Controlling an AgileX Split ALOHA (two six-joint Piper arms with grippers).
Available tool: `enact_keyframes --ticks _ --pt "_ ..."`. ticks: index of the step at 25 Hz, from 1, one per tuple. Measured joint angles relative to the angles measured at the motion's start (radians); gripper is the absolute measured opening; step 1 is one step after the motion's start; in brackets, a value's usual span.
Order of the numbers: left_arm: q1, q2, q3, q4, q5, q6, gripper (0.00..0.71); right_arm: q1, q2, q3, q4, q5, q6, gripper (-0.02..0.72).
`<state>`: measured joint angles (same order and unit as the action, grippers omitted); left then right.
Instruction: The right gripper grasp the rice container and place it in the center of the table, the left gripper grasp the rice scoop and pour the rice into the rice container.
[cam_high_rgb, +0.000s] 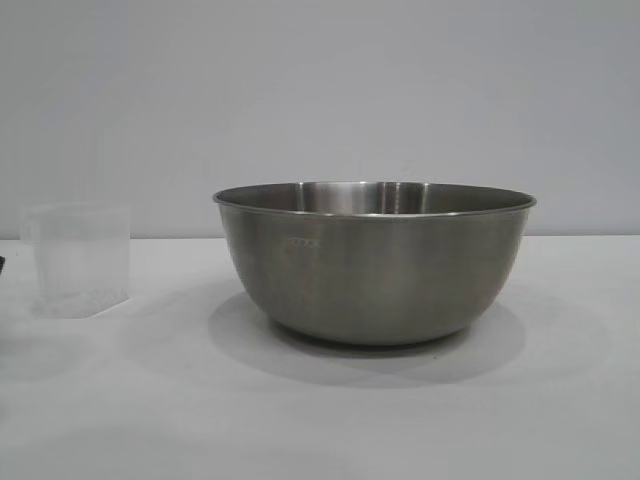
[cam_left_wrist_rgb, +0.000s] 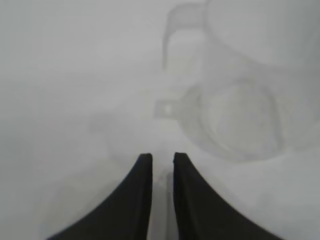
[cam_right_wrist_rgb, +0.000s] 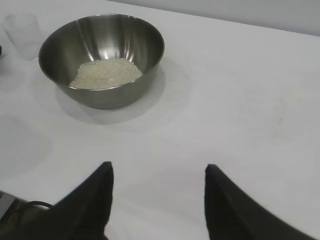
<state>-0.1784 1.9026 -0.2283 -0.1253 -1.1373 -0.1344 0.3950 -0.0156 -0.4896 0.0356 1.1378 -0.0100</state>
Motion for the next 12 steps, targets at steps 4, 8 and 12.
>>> enact_keyframes --ticks 4,8,12 --pt "0.0 -0.172 0.025 0.052 0.004 -0.017 0.092 0.0 0.0 0.0 0.0 0.0 0.0 0.391" --pt "0.0 -0.394 0.027 0.116 0.189 -0.016 0.092 0.0 0.0 0.0 0.0 0.0 0.0 0.391" --pt "0.0 -0.705 0.035 0.176 0.528 -0.005 0.092 0.0 0.0 0.0 0.0 0.0 0.0 0.391"
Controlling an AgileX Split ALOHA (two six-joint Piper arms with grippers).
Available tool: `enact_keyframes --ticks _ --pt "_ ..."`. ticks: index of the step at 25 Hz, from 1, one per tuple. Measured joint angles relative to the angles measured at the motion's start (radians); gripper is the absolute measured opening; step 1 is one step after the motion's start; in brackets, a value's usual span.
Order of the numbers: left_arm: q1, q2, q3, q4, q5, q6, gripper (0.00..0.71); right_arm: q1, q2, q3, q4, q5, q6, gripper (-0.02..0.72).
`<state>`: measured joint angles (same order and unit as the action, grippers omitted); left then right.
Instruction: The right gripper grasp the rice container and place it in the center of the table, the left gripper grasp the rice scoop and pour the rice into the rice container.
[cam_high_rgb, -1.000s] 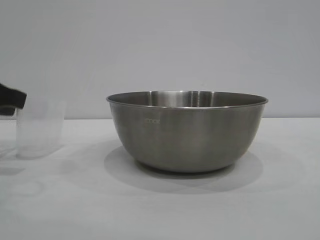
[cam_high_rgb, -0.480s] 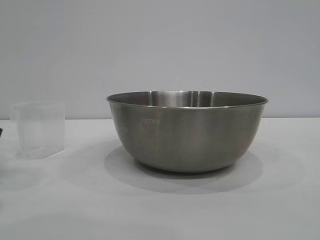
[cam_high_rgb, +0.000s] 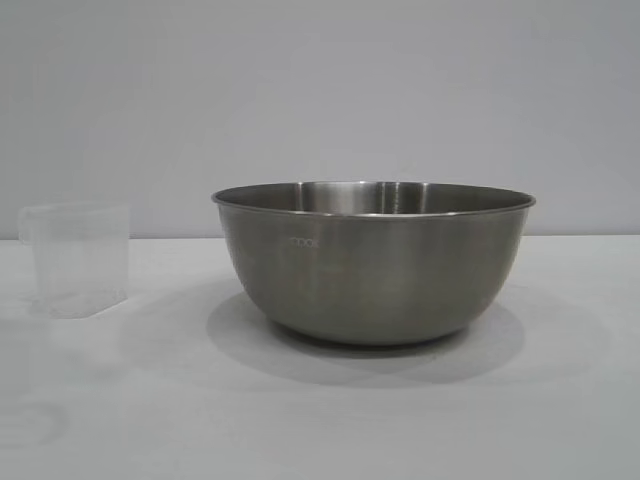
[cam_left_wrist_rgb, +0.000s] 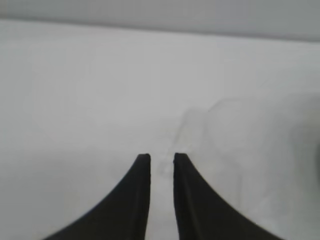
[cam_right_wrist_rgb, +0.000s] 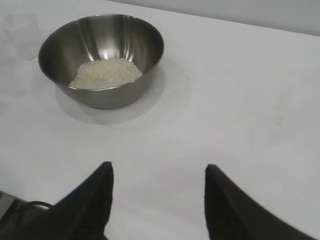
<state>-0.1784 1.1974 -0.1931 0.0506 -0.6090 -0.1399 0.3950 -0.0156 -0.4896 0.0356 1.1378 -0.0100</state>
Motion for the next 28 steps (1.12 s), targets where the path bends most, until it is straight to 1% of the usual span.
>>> enact_keyframes --ticks 1,3,5,7,9,12,14,17,20,23,25,28 --pt "0.0 -0.085 -0.01 0.012 0.099 0.003 0.092 0.0 0.0 0.0 0.0 0.0 0.0 0.391" --pt "0.0 -0.22 -0.044 0.066 0.349 0.004 0.092 0.0 0.0 0.0 0.0 0.0 0.0 0.391" --pt "0.0 -0.334 -0.084 0.127 0.532 0.007 0.092 0.0 0.0 0.0 0.0 0.0 0.0 0.391" --pt "0.0 -0.419 -0.111 0.158 0.668 0.007 0.092 0.0 0.0 0.0 0.0 0.0 0.0 0.391" --pt "0.0 -0.487 -0.122 0.17 0.747 0.007 0.092 0.0 0.0 0.0 0.0 0.0 0.0 0.391" --pt "0.0 -0.551 -0.131 0.174 0.855 0.007 0.092 0.0 0.0 0.0 0.0 0.0 0.0 0.391" --pt "0.0 -0.59 -0.151 0.176 0.951 0.007 0.092 0.0 0.0 0.0 0.0 0.0 0.0 0.391" --pt "0.0 -0.669 -0.214 0.176 1.077 0.014 0.092 0.0 0.0 0.0 0.0 0.0 0.0 0.391" --pt "0.0 -0.785 -0.287 0.176 1.186 0.034 0.092 0.0 0.0 0.0 0.0 0.0 0.0 0.391" --pt "0.0 -0.907 -0.34 0.176 1.33 0.046 0.092 0.0 0.0 0.0 0.0 0.0 0.0 0.391" --pt "0.0 -0.984 -0.355 0.163 1.434 0.063 0.092 0.0 0.0 0.0 0.0 0.0 0.0 0.391" --pt "0.0 -1.093 -0.359 0.101 1.562 0.12 0.092 0.0 0.0 0.0 0.0 0.0 0.0 0.391"
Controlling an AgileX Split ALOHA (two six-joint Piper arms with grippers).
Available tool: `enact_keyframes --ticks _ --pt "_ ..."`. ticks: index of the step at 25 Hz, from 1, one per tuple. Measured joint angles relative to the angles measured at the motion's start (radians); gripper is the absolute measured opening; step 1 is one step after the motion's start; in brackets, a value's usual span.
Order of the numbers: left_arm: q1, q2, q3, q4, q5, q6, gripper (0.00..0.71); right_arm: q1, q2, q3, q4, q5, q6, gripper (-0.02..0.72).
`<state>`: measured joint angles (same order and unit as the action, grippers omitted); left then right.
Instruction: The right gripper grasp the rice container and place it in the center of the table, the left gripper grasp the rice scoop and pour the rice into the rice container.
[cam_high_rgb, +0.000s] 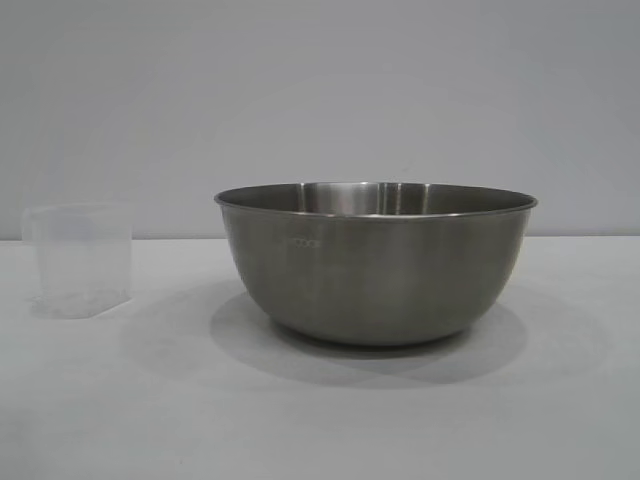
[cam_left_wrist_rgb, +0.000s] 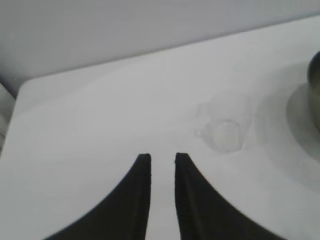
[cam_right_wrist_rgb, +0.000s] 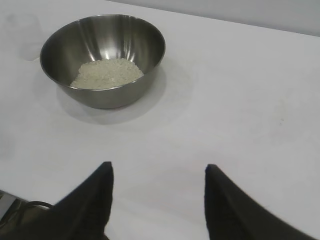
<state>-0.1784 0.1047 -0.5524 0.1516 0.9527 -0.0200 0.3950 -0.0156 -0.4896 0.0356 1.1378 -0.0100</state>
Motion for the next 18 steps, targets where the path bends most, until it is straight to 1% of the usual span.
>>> enact_keyframes --ticks 4,8,11,13,15,18 --pt "0.0 -0.109 0.0 -0.064 0.142 0.044 0.092 0.0 0.0 0.0 0.0 0.0 0.0 0.391" --pt "0.0 -0.122 -0.002 -0.092 0.27 0.115 0.092 0.0 0.0 0.0 0.0 0.002 0.0 0.391" --pt "0.0 -0.125 -0.002 -0.139 0.273 0.163 0.092 0.0 0.0 0.0 0.0 0.002 0.0 0.391" --pt "0.0 -0.125 0.008 -0.192 0.242 0.182 0.092 0.0 0.0 0.0 0.0 0.002 0.0 0.391" --pt "0.0 -0.125 0.042 -0.254 0.198 0.196 0.092 0.0 0.0 0.0 0.0 0.002 0.0 0.391" --pt "0.0 -0.125 0.061 -0.275 0.193 0.209 0.092 0.0 0.0 0.0 0.0 0.002 0.0 0.391"
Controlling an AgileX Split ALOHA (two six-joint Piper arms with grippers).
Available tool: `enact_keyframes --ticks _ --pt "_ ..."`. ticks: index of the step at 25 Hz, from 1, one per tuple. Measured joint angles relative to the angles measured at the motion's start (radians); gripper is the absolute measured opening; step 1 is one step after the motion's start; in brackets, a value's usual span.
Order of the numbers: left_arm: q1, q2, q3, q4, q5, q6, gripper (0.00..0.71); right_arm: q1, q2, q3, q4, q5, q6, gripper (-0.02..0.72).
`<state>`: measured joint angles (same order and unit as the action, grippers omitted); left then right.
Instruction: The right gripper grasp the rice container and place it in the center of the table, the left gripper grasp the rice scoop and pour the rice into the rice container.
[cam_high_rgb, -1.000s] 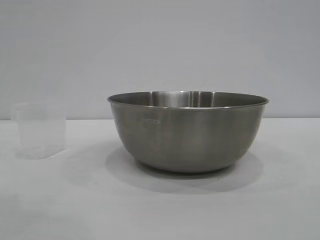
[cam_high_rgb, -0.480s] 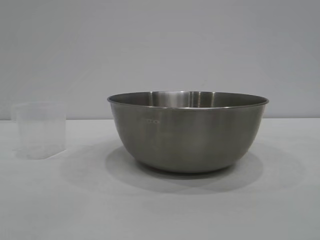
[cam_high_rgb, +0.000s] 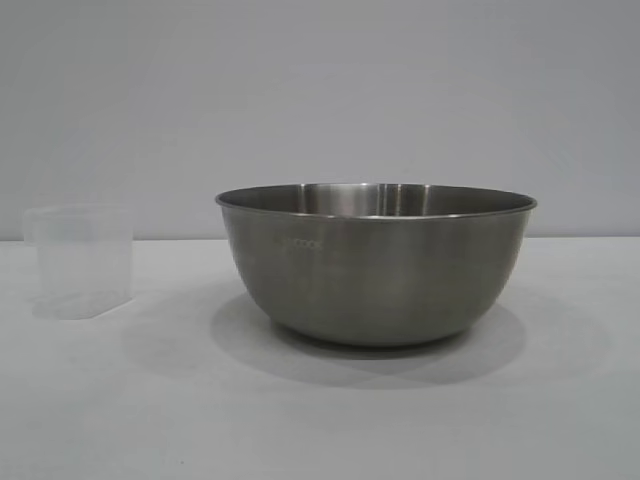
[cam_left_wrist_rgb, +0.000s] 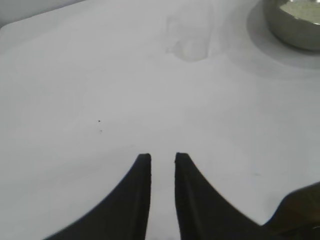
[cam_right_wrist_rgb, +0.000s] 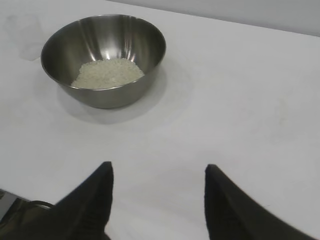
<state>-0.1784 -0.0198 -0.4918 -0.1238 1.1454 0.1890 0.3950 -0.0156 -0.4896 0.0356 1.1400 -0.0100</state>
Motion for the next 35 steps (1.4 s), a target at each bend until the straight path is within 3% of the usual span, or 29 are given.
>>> enact_keyframes --ticks 11,13,29,35 --pt "0.0 0.0 0.0 0.003 -0.006 -0.007 0.092 0.0 0.0 0.0 0.0 0.0 0.0 0.391" --pt "0.0 0.0 0.0 0.003 -0.006 -0.007 0.137 0.0 0.0 0.0 0.0 0.0 0.0 0.391" --pt "0.0 0.0 0.0 0.005 -0.01 -0.011 0.136 0.0 0.0 0.0 0.0 0.0 0.0 0.391" --pt "0.067 0.0 0.0 0.005 -0.01 -0.011 0.136 -0.149 0.0 0.0 0.0 0.0 0.0 0.391"
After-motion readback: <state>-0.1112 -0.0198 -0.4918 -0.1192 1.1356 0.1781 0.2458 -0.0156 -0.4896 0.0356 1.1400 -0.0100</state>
